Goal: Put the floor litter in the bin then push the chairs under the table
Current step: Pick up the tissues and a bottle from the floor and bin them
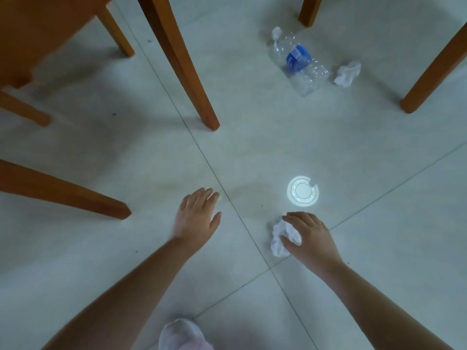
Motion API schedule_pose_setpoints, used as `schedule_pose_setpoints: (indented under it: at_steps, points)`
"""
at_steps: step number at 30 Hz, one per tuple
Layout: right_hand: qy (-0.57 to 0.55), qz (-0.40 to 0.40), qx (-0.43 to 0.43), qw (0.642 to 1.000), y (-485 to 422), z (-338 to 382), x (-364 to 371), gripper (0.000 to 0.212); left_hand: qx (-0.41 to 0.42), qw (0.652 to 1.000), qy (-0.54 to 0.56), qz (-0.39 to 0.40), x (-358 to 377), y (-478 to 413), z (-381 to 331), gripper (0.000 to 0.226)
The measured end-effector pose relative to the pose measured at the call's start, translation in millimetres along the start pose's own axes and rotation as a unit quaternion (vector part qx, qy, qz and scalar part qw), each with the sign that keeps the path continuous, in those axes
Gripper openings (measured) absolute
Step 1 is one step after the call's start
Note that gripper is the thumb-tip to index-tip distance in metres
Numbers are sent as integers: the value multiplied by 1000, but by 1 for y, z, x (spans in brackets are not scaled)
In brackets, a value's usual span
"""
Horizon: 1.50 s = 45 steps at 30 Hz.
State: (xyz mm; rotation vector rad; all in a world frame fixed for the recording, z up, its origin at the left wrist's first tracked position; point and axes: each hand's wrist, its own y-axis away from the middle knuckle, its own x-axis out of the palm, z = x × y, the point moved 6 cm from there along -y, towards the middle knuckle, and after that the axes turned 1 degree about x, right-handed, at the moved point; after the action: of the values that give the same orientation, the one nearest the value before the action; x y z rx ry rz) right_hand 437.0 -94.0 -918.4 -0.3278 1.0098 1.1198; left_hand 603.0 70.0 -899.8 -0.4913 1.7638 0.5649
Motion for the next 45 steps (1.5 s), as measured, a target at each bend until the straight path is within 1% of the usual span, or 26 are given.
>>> schedule_pose_setpoints:
  at_steps: [6, 12, 18, 23, 29, 35, 42, 45]
  points:
    - [12, 24, -12, 1000, 2, -14, 32, 43, -19, 999, 36, 17, 38, -2, 7, 44]
    - [16, 59, 13, 998, 6, -20, 49, 46, -68, 994, 65, 49, 60, 1, 12, 42]
    - [46, 41, 15, 998, 8, -16, 58, 46, -101, 986, 108, 74, 73, 12, 16, 35]
    - [47, 38, 21, 998, 5, -18, 61, 34, -116, 980, 142, 78, 78, 14, 18, 34]
    - [1, 38, 26, 999, 5, -18, 63, 21, -140, 970, 187, 63, 78, 15, 24, 25]
    - [-24, 43, 17, 999, 6, -17, 65, 10, -175, 957, 227, 42, 78, 15, 30, 10]
    - [-70, 21, 47, 996, 4, -18, 58, 8, -216, 930, 297, 6, 78, 17, 30, 18]
    - [-100, 8, 57, 993, 0, -13, 48, 8, -239, 915, 325, -26, 69, 17, 27, 28]
